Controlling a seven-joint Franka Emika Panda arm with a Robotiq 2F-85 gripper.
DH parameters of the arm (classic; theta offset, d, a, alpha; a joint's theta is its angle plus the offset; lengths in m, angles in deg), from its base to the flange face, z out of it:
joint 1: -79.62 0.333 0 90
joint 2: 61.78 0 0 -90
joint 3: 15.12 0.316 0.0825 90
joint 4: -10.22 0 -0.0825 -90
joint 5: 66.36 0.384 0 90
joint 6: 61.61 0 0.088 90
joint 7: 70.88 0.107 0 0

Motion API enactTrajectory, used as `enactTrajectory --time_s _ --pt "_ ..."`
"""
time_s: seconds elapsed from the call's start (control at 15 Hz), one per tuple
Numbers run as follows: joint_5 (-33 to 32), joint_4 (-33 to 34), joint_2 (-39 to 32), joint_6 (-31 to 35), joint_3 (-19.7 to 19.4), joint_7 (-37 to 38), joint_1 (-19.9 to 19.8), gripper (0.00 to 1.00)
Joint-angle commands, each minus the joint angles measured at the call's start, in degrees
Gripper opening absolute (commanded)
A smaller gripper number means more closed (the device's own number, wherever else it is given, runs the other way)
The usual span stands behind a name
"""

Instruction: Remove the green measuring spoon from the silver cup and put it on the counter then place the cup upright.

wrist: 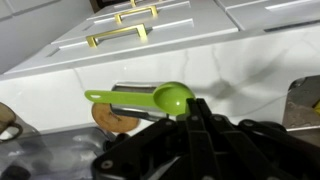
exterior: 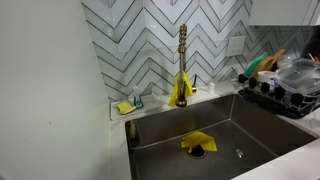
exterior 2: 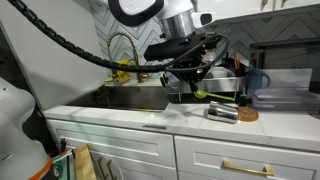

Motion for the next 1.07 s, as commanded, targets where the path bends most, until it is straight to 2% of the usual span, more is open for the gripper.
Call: enactTrajectory --time_s 0.0,0.27,0.47,0.73,1.0 --pt "-0.7 3.2 -6.5 2.3 -4.5 -6.0 -1.8 0.01" --pt "1.6 7.2 -12.6 7.9 -6.7 -13.0 -4.0 0.01" --pt "7.8 10.4 -17.3 12.2 -6.5 -18.1 -5.0 0.01" --pt "20.9 16.2 -23.6 14.3 -3.6 -27.2 -7.2 0.01" --pt "30.0 23.5 -30.2 12.0 1.3 -33.8 -11.6 0.01"
